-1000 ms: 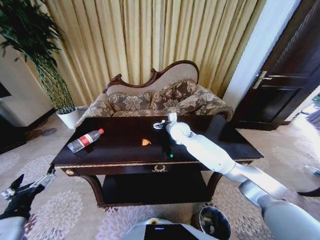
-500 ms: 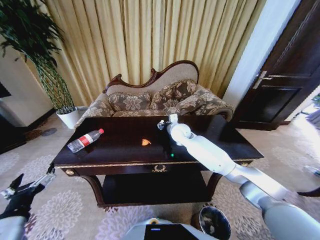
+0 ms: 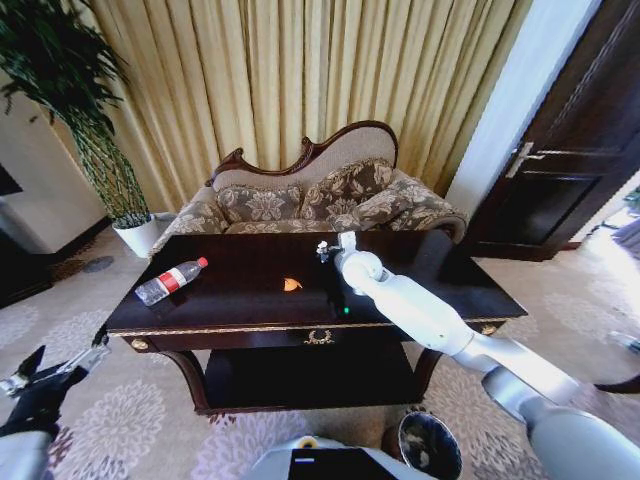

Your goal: Move to the front of the table and place the trash on the table into the trash bin.

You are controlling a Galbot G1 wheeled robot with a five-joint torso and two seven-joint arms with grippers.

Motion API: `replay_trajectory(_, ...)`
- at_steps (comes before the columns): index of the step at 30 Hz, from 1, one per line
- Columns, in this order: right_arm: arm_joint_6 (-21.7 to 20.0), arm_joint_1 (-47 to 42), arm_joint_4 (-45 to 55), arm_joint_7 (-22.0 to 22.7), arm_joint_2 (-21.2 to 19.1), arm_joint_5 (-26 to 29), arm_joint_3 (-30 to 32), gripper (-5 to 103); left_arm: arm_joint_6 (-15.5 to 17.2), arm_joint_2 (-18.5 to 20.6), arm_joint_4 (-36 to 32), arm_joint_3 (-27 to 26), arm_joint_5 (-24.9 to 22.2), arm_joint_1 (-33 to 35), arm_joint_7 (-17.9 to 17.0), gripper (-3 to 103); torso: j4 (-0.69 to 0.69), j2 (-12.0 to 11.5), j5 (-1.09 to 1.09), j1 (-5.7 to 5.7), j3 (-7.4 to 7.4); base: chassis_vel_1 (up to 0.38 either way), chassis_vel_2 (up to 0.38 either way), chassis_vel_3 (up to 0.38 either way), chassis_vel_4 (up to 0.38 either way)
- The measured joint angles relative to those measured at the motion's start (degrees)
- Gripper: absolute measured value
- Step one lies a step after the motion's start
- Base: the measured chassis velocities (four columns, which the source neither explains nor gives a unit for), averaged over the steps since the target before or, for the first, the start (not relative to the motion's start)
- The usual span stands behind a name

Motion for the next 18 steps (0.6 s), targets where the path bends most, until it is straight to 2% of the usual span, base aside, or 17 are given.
replay_trajectory(4, 0.3, 0.5, 1.7, 0.2, -0.7, 0.3, 1.4, 0, 0.0, 0.0, 0.0, 0.1, 0.0, -0.1, 0.0, 100, 0.0, 0.0, 0.0, 0.0, 0.0, 0.0, 0.0, 0.0, 0.0)
replay_trajectory(9, 1.2, 0.6, 6.2, 0.3, -4.0, 0.5, 5.2, 0, 0.0, 0.2, 0.0, 0.2, -0.2, -0.5, 0.0, 100, 0.01, 0.0, 0.0, 0.0, 0.0, 0.0, 0.0, 0.0, 0.0)
replay_trajectory(11, 2.1, -0.7, 9.3, 0.1, -7.2, 0.4, 8.0, 0, -0.1, 0.8, 0.0, 0.1, -0.6, -0.7, -0.1, 100, 0.03, 0.0, 0.0, 0.0, 0.0, 0.0, 0.0, 0.0, 0.0)
replay_trajectory(12, 2.1, -0.7, 9.3, 0.1, -7.2, 0.4, 8.0, 0, -0.1, 0.8, 0.0, 0.1, -0.6, -0.7, -0.1, 100, 0.03, 0.0, 0.0, 0.0, 0.0, 0.0, 0.0, 0.0, 0.0)
replay_trajectory(13, 2.7, -3.0, 12.1, -0.8, -10.0, 0.4, 10.9, 0, -0.1, 1.5, 0.0, 0.1, -0.9, -1.0, -0.1, 100, 0.0, 0.0, 0.0, 0.0, 0.0, 0.0, 0.0, 0.0, 0.0)
replay_trajectory(14, 2.7, -3.0, 12.1, -0.8, -10.0, 0.4, 10.9, 0, -0.1, 1.5, 0.0, 0.1, -0.9, -1.0, -0.1, 100, 0.0, 0.0, 0.0, 0.0, 0.0, 0.0, 0.0, 0.0, 0.0)
replay_trajectory(17, 4.3, -12.7, 19.5, -4.2, -17.9, -0.8, 21.0, 0, 0.0, 4.4, 0.0, 0.0, -1.9, -2.1, -0.1, 100, -0.03, 0.0, 0.0, 0.0, 0.0, 0.0, 0.0, 0.0, 0.0)
replay_trajectory(18, 4.3, -12.7, 19.5, -4.2, -17.9, -0.8, 21.0, 0, 0.0, 4.4, 0.0, 0.0, -1.9, -2.1, -0.1, 100, -0.03, 0.0, 0.0, 0.0, 0.0, 0.0, 0.0, 0.0, 0.0)
